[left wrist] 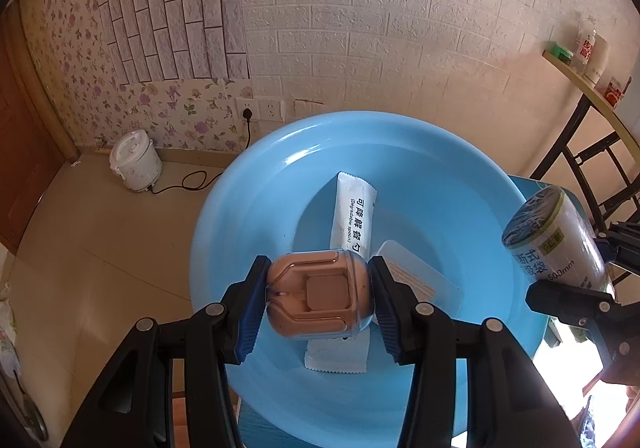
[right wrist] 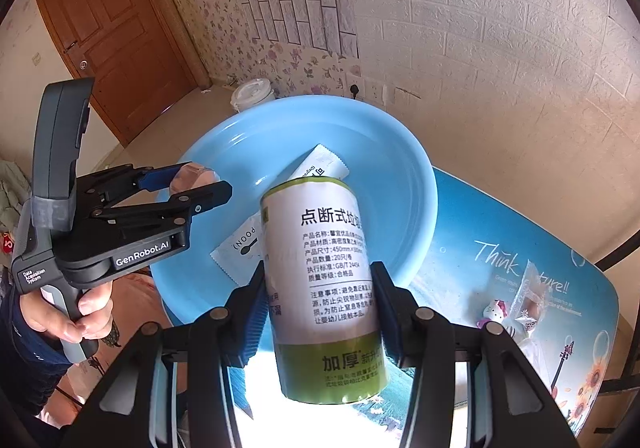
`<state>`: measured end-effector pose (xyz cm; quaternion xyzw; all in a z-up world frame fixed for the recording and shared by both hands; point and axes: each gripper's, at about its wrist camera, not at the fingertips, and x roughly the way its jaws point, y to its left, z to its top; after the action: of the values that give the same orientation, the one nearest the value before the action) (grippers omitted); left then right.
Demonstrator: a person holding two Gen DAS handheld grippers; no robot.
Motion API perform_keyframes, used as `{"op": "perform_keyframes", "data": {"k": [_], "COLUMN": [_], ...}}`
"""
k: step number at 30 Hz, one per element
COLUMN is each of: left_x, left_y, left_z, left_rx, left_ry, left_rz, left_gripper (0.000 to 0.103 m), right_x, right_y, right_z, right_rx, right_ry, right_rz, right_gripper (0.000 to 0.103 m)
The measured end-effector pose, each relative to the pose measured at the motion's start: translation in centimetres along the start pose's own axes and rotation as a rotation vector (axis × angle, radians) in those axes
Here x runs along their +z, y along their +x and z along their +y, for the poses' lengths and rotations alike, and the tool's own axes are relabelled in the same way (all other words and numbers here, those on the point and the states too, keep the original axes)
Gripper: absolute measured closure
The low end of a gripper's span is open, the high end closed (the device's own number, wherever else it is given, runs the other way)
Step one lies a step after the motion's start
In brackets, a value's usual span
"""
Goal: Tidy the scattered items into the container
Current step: 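Open both grippers to drop the pink case and canister into the basin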
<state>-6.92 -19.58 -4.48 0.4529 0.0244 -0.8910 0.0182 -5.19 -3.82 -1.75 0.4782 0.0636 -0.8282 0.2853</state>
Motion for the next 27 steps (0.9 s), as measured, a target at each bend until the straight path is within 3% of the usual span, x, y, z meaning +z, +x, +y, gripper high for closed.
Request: {"op": "perform_keyframes", "data": {"k": [2, 4, 5, 6, 11, 27], "left_x": [0.0, 0.0, 0.1, 0.0, 0.2, 0.1], "left_y": [0.2, 0.2, 0.0, -0.3, -1.4, -2.0], "left_z": [0.0, 0.1, 0.1, 0.1, 0.3, 1.5], "left_rx": [-0.001, -0.007, -0.005, -0.002, -0.001, 0.04], "left_ry": [-0.003, -0.006, -0.006, -0.004, 0.015, 0.011], "left_rz": [0.005, 0.001, -0.007, -0.024, -0.067, -0.065], "left_gripper": [0.055, 0.041, 0.025, 0.019, 0.019, 0.018], "right_x": [0.2, 0.3, 0.3, 0.3, 0.4, 2.0], "right_y": [0.1, 0.3, 0.3, 0.3, 0.6, 2.8], "right_z": [-0.2, -0.2, -0.2, -0.2, -0.1, 0.3], "right_rx": [-0.001, -0.001, -0.001, -0.001, -0.002, 0.012], "right_ry": [0.005, 0.009, 0.011, 0.012, 0.003, -0.069], "right_rz": [0.001, 0.0, -0.002, -0.003, 0.001, 0.006], "right_gripper": [0.053, 0.053, 0.053, 0.053, 0.053, 0.053]}}
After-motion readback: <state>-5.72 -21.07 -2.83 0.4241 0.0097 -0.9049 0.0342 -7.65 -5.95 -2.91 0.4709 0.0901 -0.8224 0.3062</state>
